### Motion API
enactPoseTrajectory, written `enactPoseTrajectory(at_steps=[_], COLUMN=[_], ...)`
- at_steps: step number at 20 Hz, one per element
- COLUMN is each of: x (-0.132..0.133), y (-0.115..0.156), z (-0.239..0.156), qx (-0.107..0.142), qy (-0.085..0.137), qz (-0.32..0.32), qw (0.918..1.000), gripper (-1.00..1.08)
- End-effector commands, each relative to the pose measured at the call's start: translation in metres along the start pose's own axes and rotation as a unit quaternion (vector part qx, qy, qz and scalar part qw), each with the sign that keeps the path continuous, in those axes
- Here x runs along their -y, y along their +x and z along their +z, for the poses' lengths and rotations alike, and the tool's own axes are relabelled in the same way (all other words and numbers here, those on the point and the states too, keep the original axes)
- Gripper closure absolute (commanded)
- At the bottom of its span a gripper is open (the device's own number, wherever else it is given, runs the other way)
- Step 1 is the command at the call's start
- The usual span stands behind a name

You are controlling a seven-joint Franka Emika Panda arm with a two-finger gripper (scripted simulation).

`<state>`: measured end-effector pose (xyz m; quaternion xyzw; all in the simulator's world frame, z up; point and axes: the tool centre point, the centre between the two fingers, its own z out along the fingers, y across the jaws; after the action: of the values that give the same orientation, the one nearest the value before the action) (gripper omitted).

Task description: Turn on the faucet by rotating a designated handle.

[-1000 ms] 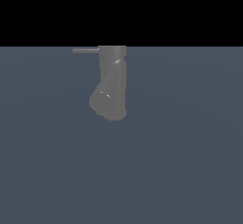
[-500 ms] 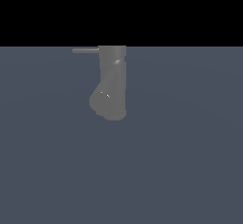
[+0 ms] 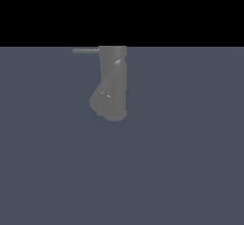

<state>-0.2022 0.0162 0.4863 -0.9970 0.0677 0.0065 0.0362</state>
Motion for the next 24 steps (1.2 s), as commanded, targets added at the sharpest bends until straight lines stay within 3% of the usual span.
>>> enactPoseTrajectory(at_steps=[1,7,13,24], x=[0.004,0.016,0.029,0.055], y=[0.012,0.045,0.08,0.141], z=[0.001,0.008,0.018,0.047], qx=[0.002,0.007,0.013,0.02], qy=[0.004,0.014,0.02,0.021], qz=[0.024,0.094,0.166,0.298], qw=[0.9997,0.9954,0.9858,0.9541], gripper=[1.08,1.08,1.08,1.08])
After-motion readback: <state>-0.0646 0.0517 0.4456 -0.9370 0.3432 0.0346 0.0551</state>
